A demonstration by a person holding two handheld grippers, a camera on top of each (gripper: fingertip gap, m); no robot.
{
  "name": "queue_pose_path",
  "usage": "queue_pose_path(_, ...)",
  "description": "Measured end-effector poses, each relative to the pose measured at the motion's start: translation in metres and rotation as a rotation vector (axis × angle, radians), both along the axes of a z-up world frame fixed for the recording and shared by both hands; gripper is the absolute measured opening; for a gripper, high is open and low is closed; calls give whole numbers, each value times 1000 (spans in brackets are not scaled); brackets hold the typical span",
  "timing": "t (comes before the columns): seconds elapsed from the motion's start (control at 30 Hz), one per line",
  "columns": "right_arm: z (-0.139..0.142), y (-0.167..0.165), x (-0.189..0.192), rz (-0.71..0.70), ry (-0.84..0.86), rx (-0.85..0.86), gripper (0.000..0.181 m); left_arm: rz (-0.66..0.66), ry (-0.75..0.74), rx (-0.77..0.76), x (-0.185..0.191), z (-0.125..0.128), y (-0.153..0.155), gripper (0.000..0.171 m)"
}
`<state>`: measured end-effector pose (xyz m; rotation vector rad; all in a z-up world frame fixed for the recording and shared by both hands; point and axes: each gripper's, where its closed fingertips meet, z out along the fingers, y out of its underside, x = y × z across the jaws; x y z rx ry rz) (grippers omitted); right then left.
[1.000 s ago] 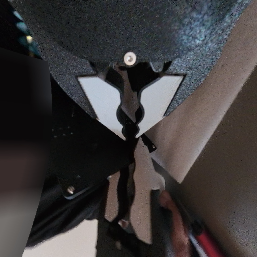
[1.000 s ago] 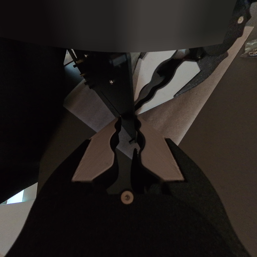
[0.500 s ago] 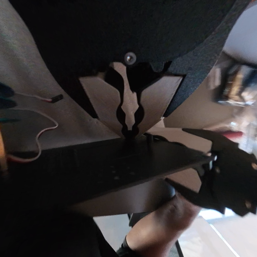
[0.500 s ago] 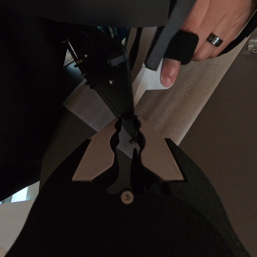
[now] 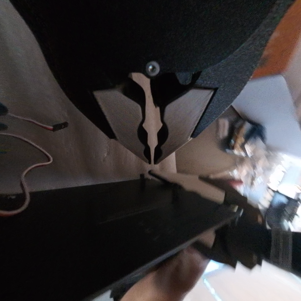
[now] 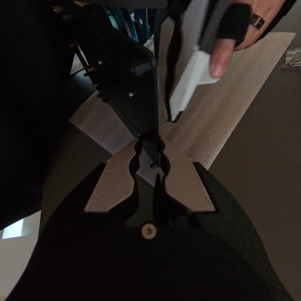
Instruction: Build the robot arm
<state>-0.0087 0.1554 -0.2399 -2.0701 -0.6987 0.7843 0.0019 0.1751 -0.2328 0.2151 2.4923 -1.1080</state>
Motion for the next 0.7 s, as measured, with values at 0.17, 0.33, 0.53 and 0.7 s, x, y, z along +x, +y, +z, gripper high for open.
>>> queue_pose_path(0.17,-1,-2,1,-5,-22,-17,34,238,476,-97,10,13,15,13)
queue_pose_path(0.33,9,-3,-1,-1,11,25,35,443,700,-158,21,36,22,18)
queue_pose_path(0.53,19,-2,4,-19,77,48,33,730,735,-262,18,95,44,19)
queue_pose_path(0.7,58,-5,33,-113,150,108,33,990,468,-267,-24,161,71,19)
